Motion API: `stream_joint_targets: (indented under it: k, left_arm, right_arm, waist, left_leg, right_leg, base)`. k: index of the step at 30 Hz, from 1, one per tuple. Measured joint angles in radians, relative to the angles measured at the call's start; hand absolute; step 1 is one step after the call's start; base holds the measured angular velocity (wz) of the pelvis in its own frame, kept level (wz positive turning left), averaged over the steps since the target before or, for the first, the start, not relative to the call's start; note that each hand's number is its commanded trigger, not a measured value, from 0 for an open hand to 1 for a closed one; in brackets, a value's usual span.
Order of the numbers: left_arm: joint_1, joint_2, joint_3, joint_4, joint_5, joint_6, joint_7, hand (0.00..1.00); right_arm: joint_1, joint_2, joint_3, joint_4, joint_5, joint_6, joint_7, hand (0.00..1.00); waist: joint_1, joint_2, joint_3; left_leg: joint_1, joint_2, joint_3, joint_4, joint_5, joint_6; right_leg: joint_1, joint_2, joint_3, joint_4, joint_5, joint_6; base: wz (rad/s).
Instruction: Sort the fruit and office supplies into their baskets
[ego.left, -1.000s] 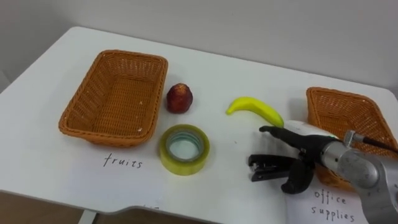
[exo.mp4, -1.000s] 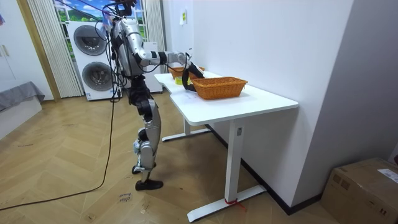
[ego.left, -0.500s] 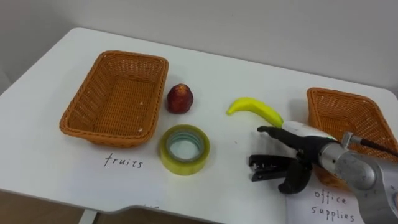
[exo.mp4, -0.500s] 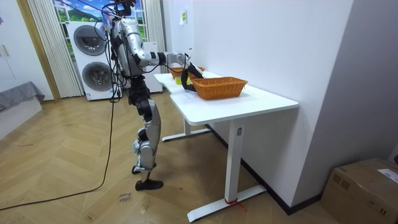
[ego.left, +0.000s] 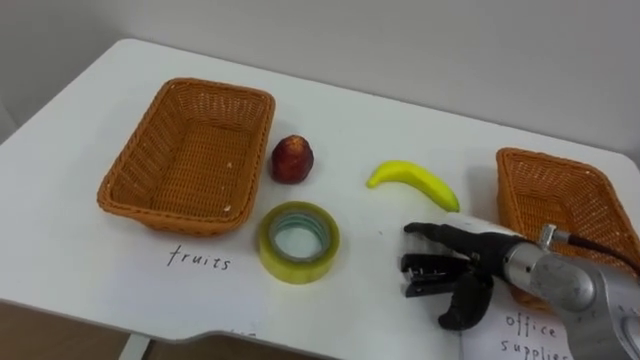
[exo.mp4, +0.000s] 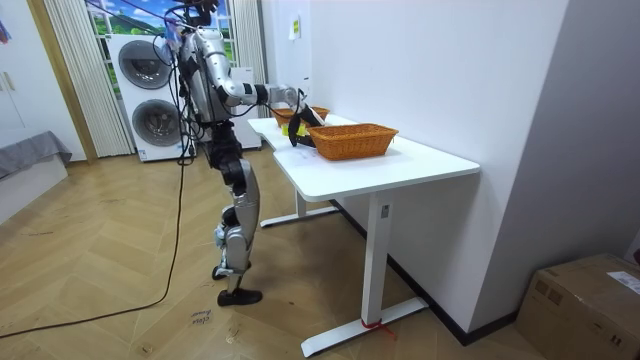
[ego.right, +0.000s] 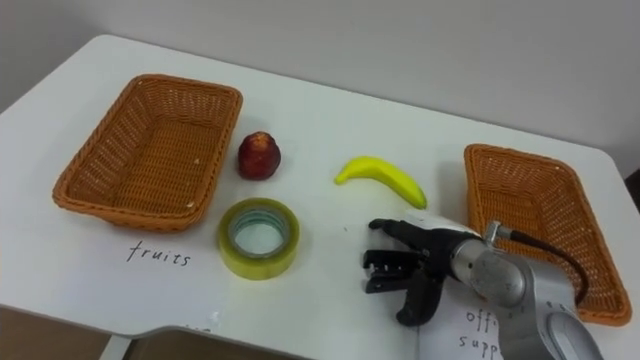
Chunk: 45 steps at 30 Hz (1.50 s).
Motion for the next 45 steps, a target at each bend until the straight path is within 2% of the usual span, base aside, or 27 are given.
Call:
stream_joint_targets:
  k: [6,7,8,9,14,21,24,35,45]
  left_arm:
    - [-0.005,-0.002,0.004,-0.002,0.002,0.022,-0.003,0.0]
    - [-0.005,-0.003,0.004,-0.003,0.002,0.023,-0.001,0.0]
    - [-0.005,-0.003,0.004,-0.005,0.002,0.025,0.003,0.0]
    - [-0.005,-0.003,0.004,-0.007,0.002,0.026,0.005,0.0]
    - [-0.007,-0.003,0.004,-0.02,0.003,0.032,0.014,0.0]
    - [-0.01,-0.002,0.004,-0.027,0.002,0.035,0.017,0.0]
    - [-0.012,-0.001,0.003,-0.042,0.002,0.034,0.018,0.0]
    - [-0.013,-0.003,0.004,-0.051,0.001,0.035,0.017,0.0]
    - [-0.012,-0.001,0.003,-0.045,-0.004,0.034,0.019,0.0]
  right_arm:
    - [0.002,0.0,-0.003,0.006,-0.011,0.026,-0.005,0.01]
    - [0.002,0.0,-0.003,0.006,-0.013,0.03,-0.007,0.34]
    - [0.004,0.0,-0.003,0.007,-0.012,0.034,-0.009,0.75]
    - [0.004,0.0,-0.003,0.008,-0.012,0.036,-0.011,1.0]
    - [0.002,0.0,-0.01,0.004,-0.035,0.039,-0.06,1.0]
    - [0.002,0.015,-0.026,0.01,-0.035,0.046,-0.105,1.0]
    - [0.003,0.016,-0.026,0.029,-0.033,0.047,-0.121,1.0]
    - [0.02,0.034,-0.046,0.031,0.012,0.048,-0.119,1.0]
    - [0.018,0.032,-0.043,0.021,0.032,0.039,-0.134,1.0]
  waist:
    - [0.007,0.007,-0.0039]
    - [0.008,0.01,-0.0052]
    - [0.009,0.012,-0.0068]
    - [0.008,0.013,-0.0073]
    - [0.011,0.021,-0.0122]
    - [0.009,0.018,-0.0132]
    - [0.01,0.012,-0.0162]
    - [0.007,0.011,-0.015]
    - [0.004,0.006,-0.0117]
  left_leg:
    - [-0.029,0.002,-0.007,0.021,-0.003,0.0]
    - [-0.032,0.002,-0.007,0.023,-0.002,0.0]
    - [-0.035,0.002,-0.008,0.027,-0.002,0.0]
    - [-0.037,0.002,-0.009,0.03,-0.003,0.0]
    - [-0.049,0.002,-0.013,0.042,-0.004,0.001]
    - [-0.05,0.001,-0.013,0.04,-0.004,0.001]
    - [-0.05,0.001,-0.012,0.04,-0.004,0.001]
    - [-0.045,0.002,-0.009,0.039,-0.004,0.001]
    - [-0.04,0.002,0.002,0.019,0.0,-0.001]
  right_leg:
    - [-0.014,0.001,-0.003,0.002,0.001,-0.002]
    - [-0.016,0.001,-0.003,0.002,0.002,-0.004]
    - [-0.017,0.001,-0.003,0.002,0.003,-0.005]
    - [-0.017,0.001,-0.004,0.002,0.003,-0.005]
    - [-0.025,0.0,-0.008,0.006,0.004,-0.007]
    - [-0.024,0.0,-0.007,0.005,0.004,-0.006]
    - [-0.024,0.001,-0.009,0.005,0.004,-0.006]
    - [-0.022,0.002,-0.001,0.005,0.004,-0.006]
    - [-0.033,0.003,0.007,0.005,0.005,-0.007]
  base:
    - [0.03]
    - [0.0]
    - [0.0]
    - [0.05]
    - [0.02]
    - [0.0]
    - [0.04]
    - [-0.01]
    - [-0.03]
